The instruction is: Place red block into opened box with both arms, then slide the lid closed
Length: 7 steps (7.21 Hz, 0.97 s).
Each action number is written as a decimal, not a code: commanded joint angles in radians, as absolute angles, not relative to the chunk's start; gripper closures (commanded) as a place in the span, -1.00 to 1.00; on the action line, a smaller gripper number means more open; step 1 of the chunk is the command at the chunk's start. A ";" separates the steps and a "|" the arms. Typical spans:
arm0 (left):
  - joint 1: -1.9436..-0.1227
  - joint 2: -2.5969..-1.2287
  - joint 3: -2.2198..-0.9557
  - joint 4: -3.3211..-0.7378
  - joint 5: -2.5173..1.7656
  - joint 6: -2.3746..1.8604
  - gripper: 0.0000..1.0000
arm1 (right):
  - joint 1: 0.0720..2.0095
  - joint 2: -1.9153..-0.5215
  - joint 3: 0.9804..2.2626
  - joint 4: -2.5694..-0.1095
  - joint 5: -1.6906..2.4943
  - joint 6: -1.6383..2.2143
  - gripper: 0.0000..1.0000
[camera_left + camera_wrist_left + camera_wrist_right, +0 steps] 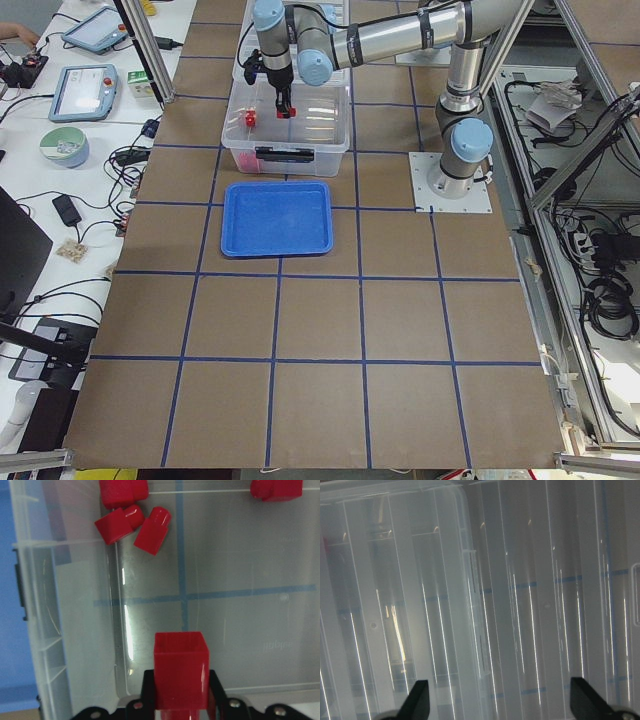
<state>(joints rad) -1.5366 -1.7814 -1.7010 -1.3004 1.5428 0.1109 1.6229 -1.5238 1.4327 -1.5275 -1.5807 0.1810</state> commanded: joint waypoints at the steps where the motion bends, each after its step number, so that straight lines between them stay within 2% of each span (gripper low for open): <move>1: -1.545 -1.799 -1.862 -1.078 1.545 0.112 1.00 | 1.617 -1.523 1.431 -1.526 -1.582 0.181 -1.00; 2: -1.542 -1.802 -1.920 -1.022 1.543 0.110 1.00 | 1.615 -1.522 1.430 -1.528 -1.582 0.179 -1.00; 4: -1.532 -1.805 -1.960 -1.009 1.543 0.107 1.00 | 1.565 -1.520 1.430 -1.531 -1.580 0.116 -1.00; 5: -1.532 -1.809 -1.971 -1.011 1.545 0.113 0.67 | 1.487 -1.523 1.425 -1.525 -1.577 0.035 -1.00; 7: -1.531 -1.807 -1.970 -1.006 1.548 0.106 -0.45 | 1.355 -1.522 1.431 -1.516 -1.577 -0.136 -1.00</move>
<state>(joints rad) -1.5322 -1.8082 -1.9707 -1.0095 1.5466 0.1111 1.4406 -1.5219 1.4267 -1.5226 -1.5799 -0.0323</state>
